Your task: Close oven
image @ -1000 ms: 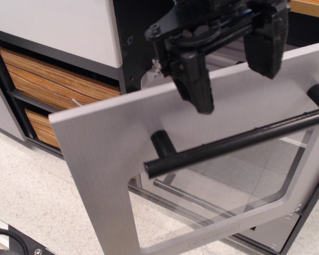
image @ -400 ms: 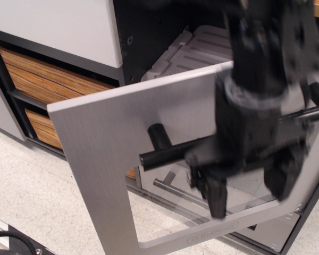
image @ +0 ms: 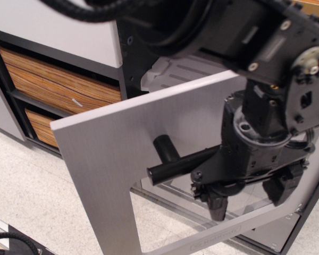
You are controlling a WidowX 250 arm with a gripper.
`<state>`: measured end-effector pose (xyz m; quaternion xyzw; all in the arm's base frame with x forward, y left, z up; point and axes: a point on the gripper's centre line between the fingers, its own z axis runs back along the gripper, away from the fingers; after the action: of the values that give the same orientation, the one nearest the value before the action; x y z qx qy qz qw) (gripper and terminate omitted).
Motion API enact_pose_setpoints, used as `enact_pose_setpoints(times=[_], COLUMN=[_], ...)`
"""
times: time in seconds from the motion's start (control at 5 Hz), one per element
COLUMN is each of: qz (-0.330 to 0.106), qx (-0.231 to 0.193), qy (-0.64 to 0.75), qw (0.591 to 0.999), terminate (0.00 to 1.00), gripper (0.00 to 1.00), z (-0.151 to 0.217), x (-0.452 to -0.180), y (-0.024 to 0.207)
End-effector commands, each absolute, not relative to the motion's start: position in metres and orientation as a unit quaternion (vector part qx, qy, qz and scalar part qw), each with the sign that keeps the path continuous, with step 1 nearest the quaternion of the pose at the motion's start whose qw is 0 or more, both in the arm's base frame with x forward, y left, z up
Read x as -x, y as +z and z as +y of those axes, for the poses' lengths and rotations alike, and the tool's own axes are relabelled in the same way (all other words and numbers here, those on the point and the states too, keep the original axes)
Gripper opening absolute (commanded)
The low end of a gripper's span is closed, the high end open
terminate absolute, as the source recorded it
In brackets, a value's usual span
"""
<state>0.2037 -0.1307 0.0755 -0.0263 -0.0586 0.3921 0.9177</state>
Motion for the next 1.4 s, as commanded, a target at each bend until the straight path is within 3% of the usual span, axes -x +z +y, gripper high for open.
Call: enact_pose_setpoints(times=[0.0, 0.2, 0.4, 0.6, 0.8, 1.2], qz=[-0.141, -0.145, -0.102, -0.079, -0.085, -0.097], qx=[0.063, 0.064, 0.064, 0.025, 0.037, 0.060], qy=[0.432, 0.442, 0.423, 0.419, 0.434, 0.453], qw=[0.889, 0.883, 0.898, 0.904, 0.896, 0.884], terminate=[0.00, 0.00, 0.00, 0.00, 0.00, 0.00], gripper=[1.00, 1.00, 1.00, 1.00, 1.00, 1.00], z=[-0.087, -0.074, -0.071, -0.068, -0.063, -0.059], x=[-0.243, -0.256, -0.263, -0.279, -0.295, -0.302], y=[0.116, 0.123, 0.109, 0.072, 0.069, 0.089])
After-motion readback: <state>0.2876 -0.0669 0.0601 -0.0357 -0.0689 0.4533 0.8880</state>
